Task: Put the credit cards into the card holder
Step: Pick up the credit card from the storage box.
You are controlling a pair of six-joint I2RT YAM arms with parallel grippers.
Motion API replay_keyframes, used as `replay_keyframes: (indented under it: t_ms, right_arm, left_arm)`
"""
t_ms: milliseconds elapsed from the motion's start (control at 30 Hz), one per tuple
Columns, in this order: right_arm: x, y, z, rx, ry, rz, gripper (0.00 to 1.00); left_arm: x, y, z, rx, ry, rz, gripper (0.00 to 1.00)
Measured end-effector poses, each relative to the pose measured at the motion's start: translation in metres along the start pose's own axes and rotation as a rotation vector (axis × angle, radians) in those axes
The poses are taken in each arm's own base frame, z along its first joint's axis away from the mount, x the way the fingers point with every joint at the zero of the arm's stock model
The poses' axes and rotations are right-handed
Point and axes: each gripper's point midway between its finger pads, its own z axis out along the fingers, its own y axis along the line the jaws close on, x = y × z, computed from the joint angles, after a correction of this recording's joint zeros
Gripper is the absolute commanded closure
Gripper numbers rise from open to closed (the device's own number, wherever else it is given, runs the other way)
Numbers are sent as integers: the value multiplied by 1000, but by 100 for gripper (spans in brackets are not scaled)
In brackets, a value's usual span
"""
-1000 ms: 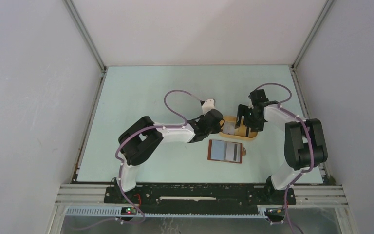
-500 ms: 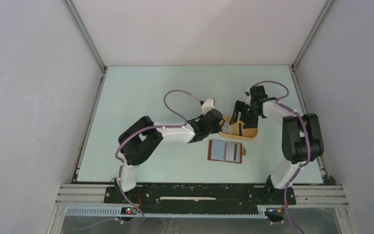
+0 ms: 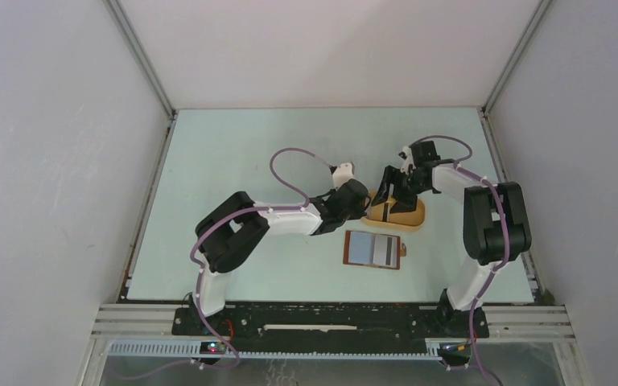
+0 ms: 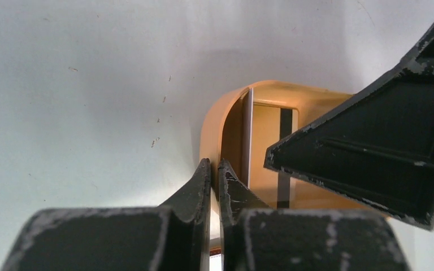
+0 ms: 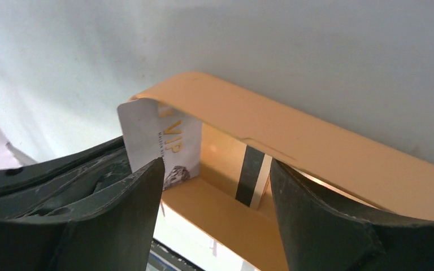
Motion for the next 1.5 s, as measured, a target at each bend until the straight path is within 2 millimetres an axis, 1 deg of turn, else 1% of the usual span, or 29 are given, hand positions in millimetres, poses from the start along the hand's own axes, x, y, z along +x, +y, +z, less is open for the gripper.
replay_keyframes:
  t_ms: [133,267,500,600,767,900,1000,1067,1100,1267,1400,1500]
  right_arm:
    - [5,12,-1,-67,26,7,25]
    - [6,16,-3,-101,39,20,24]
    - [7,17,-3,-112,45,34,24]
    - [8,18,-3,-137,59,45,21]
    - [7,17,-6,-190,78,79,21]
    - [7,18,-7,-219,91,94,23]
    - [7,18,-7,-223,91,93,27]
    - [8,18,-7,-224,92,92,28]
    - [8,19,-7,-224,92,91,29]
    - [9,18,-5,-222,98,90,31]
    - [12,18,-3,-223,110,92,33]
    - [12,17,-2,-221,112,93,37]
  left_arm:
    - [1,0,0,-1,5,-5,100]
    - [2,0,0,3,10,-5,100]
    - [4,-2,0,13,17,-6,97]
    - [4,-5,1,27,21,-9,97]
    - [5,-7,1,38,25,-12,96]
    - [5,-9,1,45,30,-12,95]
    - [5,-10,2,50,36,-13,92]
    - [6,-12,3,57,39,-13,86]
    - [6,-13,4,61,41,-14,84]
    - [9,-21,6,97,63,-17,81]
    - [11,-23,6,106,71,-17,81]
    - [12,-23,6,112,77,-12,77]
